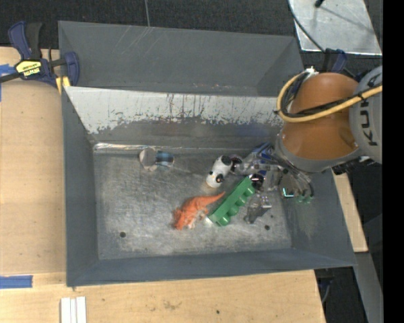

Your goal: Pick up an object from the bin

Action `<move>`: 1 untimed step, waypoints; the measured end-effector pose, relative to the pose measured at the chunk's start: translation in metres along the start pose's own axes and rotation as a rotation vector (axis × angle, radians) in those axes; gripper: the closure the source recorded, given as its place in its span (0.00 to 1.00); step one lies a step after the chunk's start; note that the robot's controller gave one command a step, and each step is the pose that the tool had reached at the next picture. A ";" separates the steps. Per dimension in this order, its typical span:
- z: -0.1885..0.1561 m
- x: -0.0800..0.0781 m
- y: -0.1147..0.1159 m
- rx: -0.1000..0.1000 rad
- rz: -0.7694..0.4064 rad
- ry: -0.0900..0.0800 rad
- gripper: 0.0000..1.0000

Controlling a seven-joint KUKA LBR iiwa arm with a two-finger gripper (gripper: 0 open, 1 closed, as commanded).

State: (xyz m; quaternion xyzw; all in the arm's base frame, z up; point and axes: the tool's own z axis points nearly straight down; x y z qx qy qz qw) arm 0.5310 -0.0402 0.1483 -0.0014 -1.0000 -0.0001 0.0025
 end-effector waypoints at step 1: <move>-0.004 -0.002 0.000 0.001 -0.001 -0.008 0.00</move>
Offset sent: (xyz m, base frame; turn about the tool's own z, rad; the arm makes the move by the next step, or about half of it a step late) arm 0.0149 0.0119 -0.0783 -0.3586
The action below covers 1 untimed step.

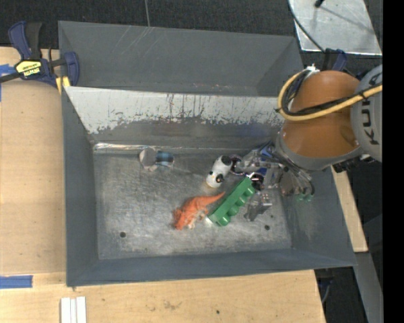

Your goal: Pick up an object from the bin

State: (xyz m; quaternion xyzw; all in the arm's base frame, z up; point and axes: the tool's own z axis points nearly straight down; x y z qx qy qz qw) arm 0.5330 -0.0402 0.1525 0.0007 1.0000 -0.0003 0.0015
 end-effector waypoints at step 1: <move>0.029 -0.008 0.004 0.002 -0.147 -0.008 0.00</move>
Offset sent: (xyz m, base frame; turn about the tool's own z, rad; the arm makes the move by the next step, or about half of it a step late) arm 0.0098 0.0200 -0.0108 -0.5008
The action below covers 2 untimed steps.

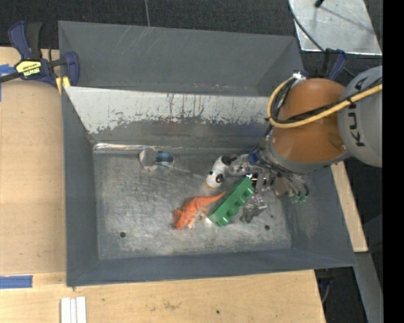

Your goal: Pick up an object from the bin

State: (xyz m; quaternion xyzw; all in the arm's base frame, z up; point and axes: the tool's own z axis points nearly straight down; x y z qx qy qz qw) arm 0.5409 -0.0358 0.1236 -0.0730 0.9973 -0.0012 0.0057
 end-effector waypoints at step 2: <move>0.009 0.002 0.007 -0.004 -0.400 0.006 0.00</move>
Offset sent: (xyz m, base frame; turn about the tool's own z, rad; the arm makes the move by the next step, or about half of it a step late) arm -0.0040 0.0062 -0.0050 -0.4089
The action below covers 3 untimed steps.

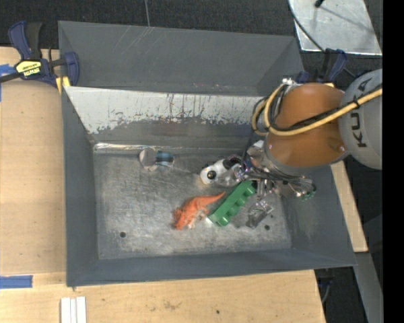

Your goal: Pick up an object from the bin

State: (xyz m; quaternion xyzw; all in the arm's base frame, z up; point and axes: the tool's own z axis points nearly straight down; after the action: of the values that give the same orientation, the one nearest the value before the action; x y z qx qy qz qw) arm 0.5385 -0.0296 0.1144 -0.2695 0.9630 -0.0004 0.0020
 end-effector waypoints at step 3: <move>0.049 -0.023 0.014 0.015 -0.035 -0.032 1.00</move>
Offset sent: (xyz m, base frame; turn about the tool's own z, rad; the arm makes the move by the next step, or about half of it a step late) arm -0.0027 0.0194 -0.0444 -0.2524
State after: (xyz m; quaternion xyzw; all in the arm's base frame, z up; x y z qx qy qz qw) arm 0.5516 -0.0056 0.0652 -0.2864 0.9579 -0.0033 0.0195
